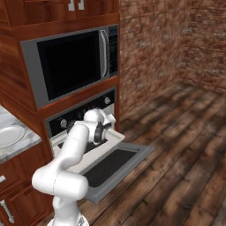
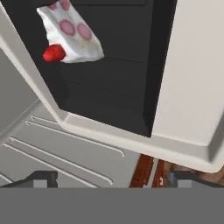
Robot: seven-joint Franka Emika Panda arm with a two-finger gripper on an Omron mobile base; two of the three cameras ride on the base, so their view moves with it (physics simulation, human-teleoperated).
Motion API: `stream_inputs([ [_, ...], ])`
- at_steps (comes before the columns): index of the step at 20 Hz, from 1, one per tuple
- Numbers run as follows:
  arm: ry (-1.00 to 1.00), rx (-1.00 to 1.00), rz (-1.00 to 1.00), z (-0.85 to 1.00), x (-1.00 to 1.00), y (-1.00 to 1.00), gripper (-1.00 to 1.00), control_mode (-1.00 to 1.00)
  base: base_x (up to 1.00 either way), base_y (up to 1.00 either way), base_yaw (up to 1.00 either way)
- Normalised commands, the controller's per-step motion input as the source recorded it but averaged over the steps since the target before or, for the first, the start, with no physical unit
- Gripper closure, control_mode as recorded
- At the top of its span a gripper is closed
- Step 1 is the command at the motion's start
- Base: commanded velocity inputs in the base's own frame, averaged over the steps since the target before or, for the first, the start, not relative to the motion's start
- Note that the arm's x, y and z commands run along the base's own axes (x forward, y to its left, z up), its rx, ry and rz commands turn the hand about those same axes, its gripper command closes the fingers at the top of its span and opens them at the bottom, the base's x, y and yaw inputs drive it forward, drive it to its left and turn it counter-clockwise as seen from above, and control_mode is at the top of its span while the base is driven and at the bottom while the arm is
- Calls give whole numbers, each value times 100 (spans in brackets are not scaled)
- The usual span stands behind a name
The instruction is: Take the baked cake out of the oven and place it on the plate for cooling. Then close the oven door.
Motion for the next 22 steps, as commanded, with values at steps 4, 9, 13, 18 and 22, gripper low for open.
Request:
stream_inputs([
  [4,11,5,3,-15,37,0,-100,-100,0,0,0],
  [9,13,3,3,-27,35,0,-100,-100,0,0,0],
  [13,12,3,4,-31,32,3,-100,-100,0,0,0],
  [18,8,4,4,-13,34,3,-100,-100,0,0,0],
  [22,3,6,3,0,40,0,-100,-100,0,0,0],
])
